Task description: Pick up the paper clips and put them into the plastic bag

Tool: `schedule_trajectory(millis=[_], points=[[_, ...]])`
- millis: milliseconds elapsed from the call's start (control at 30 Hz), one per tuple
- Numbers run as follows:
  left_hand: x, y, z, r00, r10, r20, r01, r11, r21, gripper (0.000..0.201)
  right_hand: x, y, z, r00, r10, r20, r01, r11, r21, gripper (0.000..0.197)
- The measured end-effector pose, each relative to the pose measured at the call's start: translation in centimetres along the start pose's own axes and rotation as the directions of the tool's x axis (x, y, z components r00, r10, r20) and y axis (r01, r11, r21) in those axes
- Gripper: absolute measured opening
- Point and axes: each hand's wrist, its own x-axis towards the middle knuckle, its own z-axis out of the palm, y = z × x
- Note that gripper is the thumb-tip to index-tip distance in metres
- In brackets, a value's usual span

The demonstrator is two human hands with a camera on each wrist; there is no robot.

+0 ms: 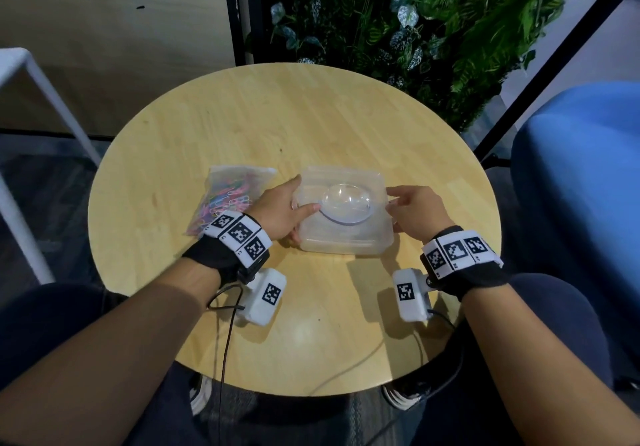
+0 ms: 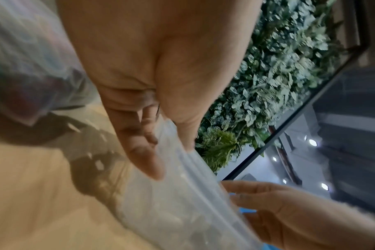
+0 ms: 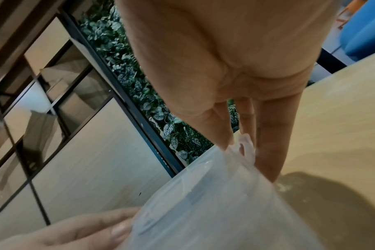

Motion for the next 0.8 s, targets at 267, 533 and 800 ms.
schedule_trajectory(millis=[267,533,800], points=[[-0.3,0.3,0.6,0.922,-0.081,-0.38,0.071,0.997,-0.039,0.02,0.4,0.6,-0.2,0.978,0.21,-0.002,-0.198,0.924,0.328,0.014],[-0.7,1.1,2.2,0.884,0.048,-0.464,0.068,0.971,0.229,0.035,-0.7,-0.7,0.3,0.962,0.215,-0.167,-0.189,0.969,0.156,0.01],[-1.4,3.2,1.9,0.895,-0.011,-0.445,0.149,0.95,0.276,0.021,0.4,-2.1,1.1,0.979,0.035,-0.201,-0.094,0.952,-0.29,0.013]])
